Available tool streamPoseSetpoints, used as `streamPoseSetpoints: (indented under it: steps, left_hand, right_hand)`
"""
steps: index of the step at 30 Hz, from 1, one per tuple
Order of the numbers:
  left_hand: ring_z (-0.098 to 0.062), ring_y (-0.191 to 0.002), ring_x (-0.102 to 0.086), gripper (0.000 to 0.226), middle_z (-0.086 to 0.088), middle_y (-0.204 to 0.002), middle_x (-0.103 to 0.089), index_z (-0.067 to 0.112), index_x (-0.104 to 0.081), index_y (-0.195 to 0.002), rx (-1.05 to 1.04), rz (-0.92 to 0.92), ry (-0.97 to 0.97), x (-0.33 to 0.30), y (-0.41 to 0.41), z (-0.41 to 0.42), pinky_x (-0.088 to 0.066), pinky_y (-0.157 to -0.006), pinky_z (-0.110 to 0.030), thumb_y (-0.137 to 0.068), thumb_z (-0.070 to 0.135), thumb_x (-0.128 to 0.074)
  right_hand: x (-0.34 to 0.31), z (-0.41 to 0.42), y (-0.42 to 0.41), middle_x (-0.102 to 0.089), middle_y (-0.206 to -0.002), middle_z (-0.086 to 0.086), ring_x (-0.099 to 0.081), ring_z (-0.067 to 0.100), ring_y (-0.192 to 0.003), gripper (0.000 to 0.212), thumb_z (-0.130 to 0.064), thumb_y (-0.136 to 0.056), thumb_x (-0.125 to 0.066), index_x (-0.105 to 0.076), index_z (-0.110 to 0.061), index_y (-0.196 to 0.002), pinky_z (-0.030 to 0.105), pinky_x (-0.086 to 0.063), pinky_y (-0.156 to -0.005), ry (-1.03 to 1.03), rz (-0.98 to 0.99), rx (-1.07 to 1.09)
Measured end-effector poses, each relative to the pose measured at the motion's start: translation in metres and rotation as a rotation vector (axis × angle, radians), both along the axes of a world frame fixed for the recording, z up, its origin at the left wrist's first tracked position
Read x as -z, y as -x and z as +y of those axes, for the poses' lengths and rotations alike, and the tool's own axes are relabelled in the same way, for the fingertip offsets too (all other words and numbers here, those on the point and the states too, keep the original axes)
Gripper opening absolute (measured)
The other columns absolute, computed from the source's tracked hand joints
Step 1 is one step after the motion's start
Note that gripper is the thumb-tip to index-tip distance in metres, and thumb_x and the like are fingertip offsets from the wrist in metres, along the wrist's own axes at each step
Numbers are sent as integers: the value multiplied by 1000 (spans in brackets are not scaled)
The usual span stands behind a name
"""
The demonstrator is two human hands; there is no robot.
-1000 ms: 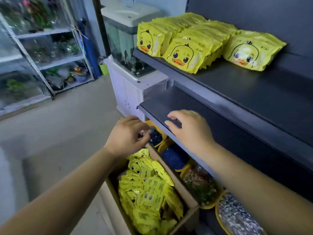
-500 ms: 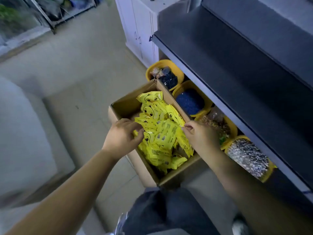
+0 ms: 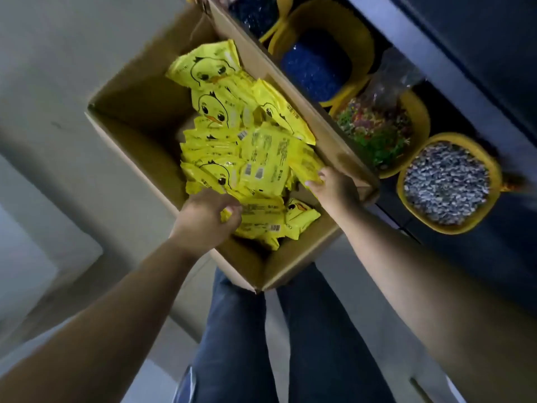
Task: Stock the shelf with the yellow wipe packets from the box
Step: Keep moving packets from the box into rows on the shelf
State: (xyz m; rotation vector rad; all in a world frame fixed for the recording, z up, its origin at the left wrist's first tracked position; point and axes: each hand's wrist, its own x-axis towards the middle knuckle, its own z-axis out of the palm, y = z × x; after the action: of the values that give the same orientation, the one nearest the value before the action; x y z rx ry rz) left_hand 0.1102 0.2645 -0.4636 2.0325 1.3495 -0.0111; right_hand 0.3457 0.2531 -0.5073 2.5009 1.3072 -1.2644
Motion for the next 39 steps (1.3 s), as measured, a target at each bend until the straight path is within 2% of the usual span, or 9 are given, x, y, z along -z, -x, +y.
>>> streamPoseSetpoints:
  steps: [8,16,20,23,25,29,31,34,39]
  left_hand:
    - [-17,-74,-62,33,-7,-76,-71,8,-72,-79,56,-43,-10,56,0,22,-40,-65,-19,-78,29,-48]
    - [-19,-74,-59,20,24,-81,-56,16,-66,-101,-150,-82,268,57,-18,36,-36,-54,-8,-86,28,-62]
    - [-9,-100,-57,17,9,-97,-61,25,-60,-98,-343,-165,552,49,-33,45,-39,-71,-14,-85,36,-61]
    - [-2,-109,-49,29,6,-113,-58,25,-58,-108,-406,-182,593,38,-44,53,-40,-88,-19,-83,41,-61]
    - [-11,-122,-44,45,3,-127,-53,26,-52,-122,-379,-103,590,31,-49,58,-37,-96,-29,-83,48,-59]
    - [-21,-99,-51,44,-1,-100,-57,20,-53,-98,-428,-132,745,21,-57,61,-42,-81,-29,-83,60,-48]
    - [-19,-103,-57,51,-7,-107,-62,17,-56,-108,-615,-238,829,19,-61,60,-48,-85,-32,-85,61,-45]
    - [-8,-70,-53,29,6,-71,-55,22,-56,-82,-846,-393,791,23,-68,57,-42,-61,-21,-91,47,-46]
    - [-22,-89,-59,38,-8,-98,-61,13,-58,-100,-1017,-500,841,32,-85,41,-47,-60,-24,-91,49,-46]
  right_hand:
    - [72,29,7,-24,-153,8,-22,26,-141,78,-33,-85,-63,-19,-15,-147,39,-22,-114,55,88,100]
    - [49,43,-14,-50,-136,16,-47,25,-126,43,-23,-94,-52,-48,0,-131,28,-35,-101,7,96,-68]
    - [13,42,-18,-59,-121,12,-58,17,-106,43,-21,-91,-56,-52,2,-127,13,-39,-88,-51,198,-131]
    - [-5,48,-23,-59,-99,4,-58,17,-91,44,-21,-87,-61,-54,2,-124,26,-45,-94,-6,413,71]
    - [-19,53,-23,-61,-82,0,-61,14,-74,34,-15,-84,-62,-55,-2,-115,34,-54,-77,48,653,276]
    - [-29,56,-14,-69,-60,-3,-66,6,-56,10,-9,-87,-52,-55,-12,-78,21,-55,-53,150,1003,437]
    - [-27,54,-8,-71,-64,-2,-68,9,-59,16,-10,-93,-46,-56,-11,-81,24,-57,-56,114,1055,545]
    - [-21,44,4,-73,-88,2,-69,13,-80,16,-18,-95,-44,-58,-12,-101,30,-56,-73,49,1042,705]
    - [-12,15,27,-62,-122,9,-57,26,-113,69,-46,-67,-74,-55,-12,-124,46,-43,-101,10,840,802]
